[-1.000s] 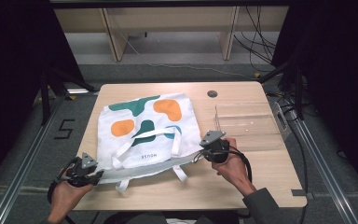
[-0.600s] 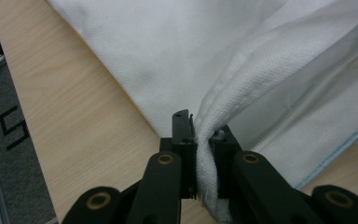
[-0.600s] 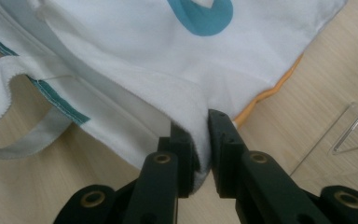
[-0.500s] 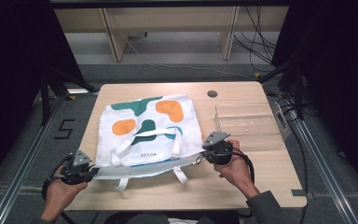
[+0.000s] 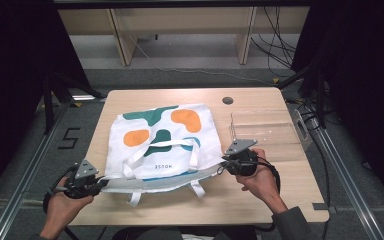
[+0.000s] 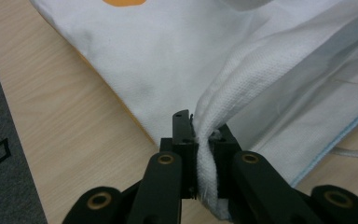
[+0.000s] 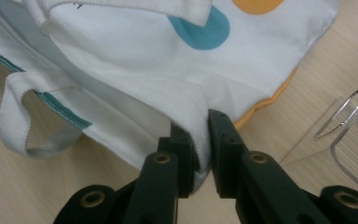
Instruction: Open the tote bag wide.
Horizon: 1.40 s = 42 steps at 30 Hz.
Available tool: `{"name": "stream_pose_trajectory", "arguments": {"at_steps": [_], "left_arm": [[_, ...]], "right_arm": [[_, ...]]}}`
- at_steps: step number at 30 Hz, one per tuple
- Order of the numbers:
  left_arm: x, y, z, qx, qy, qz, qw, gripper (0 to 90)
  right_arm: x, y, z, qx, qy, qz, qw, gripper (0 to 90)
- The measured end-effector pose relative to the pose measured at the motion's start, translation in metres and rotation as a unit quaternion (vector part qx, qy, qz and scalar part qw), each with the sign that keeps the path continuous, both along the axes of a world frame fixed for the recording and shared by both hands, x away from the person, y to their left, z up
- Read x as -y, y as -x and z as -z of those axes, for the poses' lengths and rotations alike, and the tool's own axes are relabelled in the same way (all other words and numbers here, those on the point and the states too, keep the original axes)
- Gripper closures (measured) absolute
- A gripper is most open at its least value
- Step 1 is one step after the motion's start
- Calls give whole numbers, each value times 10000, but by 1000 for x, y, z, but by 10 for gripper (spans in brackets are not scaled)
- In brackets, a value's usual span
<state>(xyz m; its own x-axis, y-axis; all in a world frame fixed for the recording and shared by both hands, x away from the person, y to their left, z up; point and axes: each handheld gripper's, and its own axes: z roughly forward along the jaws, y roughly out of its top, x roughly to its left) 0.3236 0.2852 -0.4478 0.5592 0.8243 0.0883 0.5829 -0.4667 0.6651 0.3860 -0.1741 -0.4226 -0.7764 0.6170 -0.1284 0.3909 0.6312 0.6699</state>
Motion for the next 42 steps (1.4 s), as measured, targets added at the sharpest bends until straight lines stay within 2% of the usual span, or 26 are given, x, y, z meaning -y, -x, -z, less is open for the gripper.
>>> {"name": "stream_pose_trajectory", "arguments": {"at_steps": [1,2,3,4,6,9,10,12,16,17,19,20,22,23,25,27,28,30,31,32,33,36,37,38,39,42], "left_arm": [[-1,1,-3,-58,-20,104,9999,844],[-1,1,-5,-17,33,124,9999,844],[-1,1,-7,-17,20,162,9999,844],[-1,2,-9,-14,92,150,9998,844],[-2,1,-17,13,71,235,9997,845],[-4,-2,-31,133,120,231,9996,846],[-4,-3,-37,214,99,280,9993,846],[-3,-4,-48,255,53,341,9991,846],[-2,-9,-75,340,4,539,9980,846],[-2,-11,-83,244,25,514,9984,847],[-3,-15,-95,304,137,538,9980,846],[-5,-18,-102,243,114,649,9975,846],[-8,-22,-116,342,64,710,9969,847],[-9,-24,-124,250,62,692,9973,847],[-11,-28,-138,264,47,727,9970,849],[-12,-30,-151,337,27,762,9965,852],[-11,-30,-156,478,154,627,9968,852],[-12,-30,-171,619,17,665,9959,856],[-13,-29,-177,697,91,690,9951,856],[-13,-29,-183,744,162,673,9948,856],[-14,-30,-190,745,33,801,9940,858],[-17,-29,-207,812,9,807,9934,860],[-16,-28,-209,909,194,706,9932,861],[-17,-28,-213,896,188,710,9933,861],[-19,-28,-217,827,50,784,9935,861],[-17,-30,-212,727,203,781,9941,861]], "right_arm": [[0,0,-1,100,-68,44,9999,812],[3,1,-7,45,-49,2,10000,812],[3,0,-7,158,-142,28,9998,812],[4,0,-11,51,-66,-21,10000,812],[5,0,-14,105,-112,-12,9999,812],[7,-2,-26,107,-140,-72,9998,813],[8,-4,-34,113,-195,-80,9997,813],[8,-6,-39,150,-194,-77,9997,813],[10,-13,-65,193,-243,-136,9994,816],[11,-14,-73,180,-228,-135,9995,816],[10,-19,-93,246,-192,-176,9994,817],[10,-19,-93,246,-192,-176,9994,817],[10,-24,-114,190,-161,-247,9994,819],[10,-24,-114,190,-161,-247,9994,819],[7,-26,-128,196,-91,-254,9994,820],[6,-33,-147,348,-94,-360,9987,828],[6,-33,-147,348,-94,-360,9987,828],[5,-39,-167,347,-65,-401,9986,832],[5,-40,-172,400,-44,-379,9985,833],[5,-40,-172,400,-44,-379,9985,833],[5,-40,-184,431,-33,-405,9982,835],[4,-38,-196,474,-26,-442,9979,836],[4,-34,-206,557,9,-524,9971,837],[4,-34,-206,557,9,-524,9971,837],[4,-32,-210,496,-5,-538,9973,838],[4,-28,-213,451,-26,-576,9973,839]]}}
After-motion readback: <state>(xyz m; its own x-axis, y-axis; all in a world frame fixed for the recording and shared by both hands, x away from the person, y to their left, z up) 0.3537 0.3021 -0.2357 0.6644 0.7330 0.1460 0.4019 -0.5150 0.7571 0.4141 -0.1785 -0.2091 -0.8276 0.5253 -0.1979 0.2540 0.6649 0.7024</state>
